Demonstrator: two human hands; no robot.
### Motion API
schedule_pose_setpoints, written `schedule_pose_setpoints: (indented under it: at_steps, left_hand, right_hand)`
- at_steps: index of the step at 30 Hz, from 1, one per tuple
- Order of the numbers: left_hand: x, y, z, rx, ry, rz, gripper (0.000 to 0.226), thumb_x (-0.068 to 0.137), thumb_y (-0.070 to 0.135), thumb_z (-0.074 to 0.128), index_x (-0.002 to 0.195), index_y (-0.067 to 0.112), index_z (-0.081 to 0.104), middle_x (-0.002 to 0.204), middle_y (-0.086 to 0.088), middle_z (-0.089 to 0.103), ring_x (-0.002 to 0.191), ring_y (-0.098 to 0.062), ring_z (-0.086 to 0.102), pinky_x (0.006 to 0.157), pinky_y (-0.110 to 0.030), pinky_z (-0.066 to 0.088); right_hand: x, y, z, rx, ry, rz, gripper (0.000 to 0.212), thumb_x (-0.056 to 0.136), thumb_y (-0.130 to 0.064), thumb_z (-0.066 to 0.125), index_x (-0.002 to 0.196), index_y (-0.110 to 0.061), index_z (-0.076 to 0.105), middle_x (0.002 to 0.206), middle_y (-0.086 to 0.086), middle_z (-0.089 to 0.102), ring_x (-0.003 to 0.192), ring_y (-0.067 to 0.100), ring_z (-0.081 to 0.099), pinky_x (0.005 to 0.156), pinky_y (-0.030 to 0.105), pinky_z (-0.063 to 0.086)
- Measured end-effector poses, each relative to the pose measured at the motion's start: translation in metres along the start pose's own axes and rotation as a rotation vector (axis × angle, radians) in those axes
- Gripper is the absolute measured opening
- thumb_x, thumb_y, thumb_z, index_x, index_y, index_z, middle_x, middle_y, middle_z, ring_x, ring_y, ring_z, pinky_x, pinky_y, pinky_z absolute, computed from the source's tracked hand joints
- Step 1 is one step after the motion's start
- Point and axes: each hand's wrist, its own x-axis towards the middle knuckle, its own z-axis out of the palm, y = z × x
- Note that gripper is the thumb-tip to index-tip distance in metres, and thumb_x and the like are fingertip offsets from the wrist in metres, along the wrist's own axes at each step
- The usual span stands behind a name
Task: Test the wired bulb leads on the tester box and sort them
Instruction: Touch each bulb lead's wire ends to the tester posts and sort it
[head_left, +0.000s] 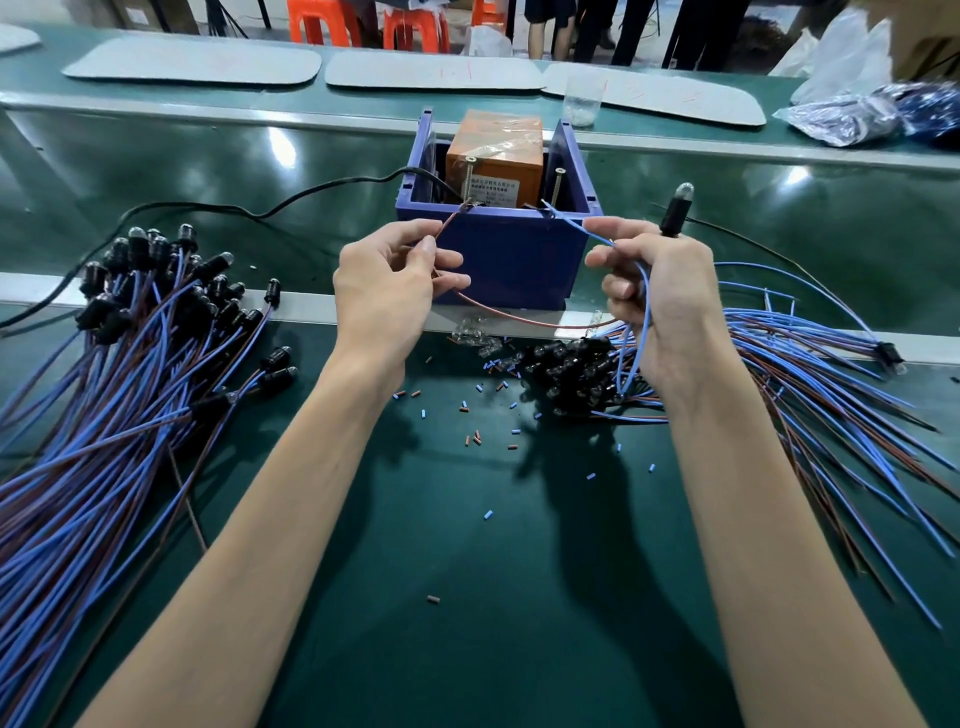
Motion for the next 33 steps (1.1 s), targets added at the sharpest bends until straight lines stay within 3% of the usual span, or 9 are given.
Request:
schedule_pose_setpoints:
  at_steps: [15, 33]
  left_hand:
    - [-0.0002, 0.0030, 0.0006, -0.014, 0.044, -0.010, 0.020, 0.098, 0.005, 0.046, 0.096, 0.013, 0.064, 0.074, 0.001, 0.067, 0.058, -0.009, 0.069, 0.068, -0.020, 0.056]
    - [-0.0014, 0.0058, 0.0002, -0.080, 0.084, -0.010, 0.019, 0.097, 0.004, 0.047, 0.099, 0.010, 0.065, 0.073, 0.000, 0.067, 0.059, -0.011, 0.069, 0.062, -0.017, 0.052]
  right_hand:
    - [0.0030, 0.0008, 0.0005, 0.057, 0.109, -0.018, 0.031, 0.086, 0.005, 0.035, 0.089, -0.008, 0.063, 0.076, 0.007, 0.073, 0.041, 0.006, 0.040, 0.033, 0.013, 0.025]
    - [0.0022, 0.0009, 0.0050, 0.166, 0.263, -0.063, 0.031, 0.088, 0.005, 0.034, 0.095, -0.008, 0.062, 0.072, 0.002, 0.071, 0.043, 0.006, 0.039, 0.035, 0.015, 0.025]
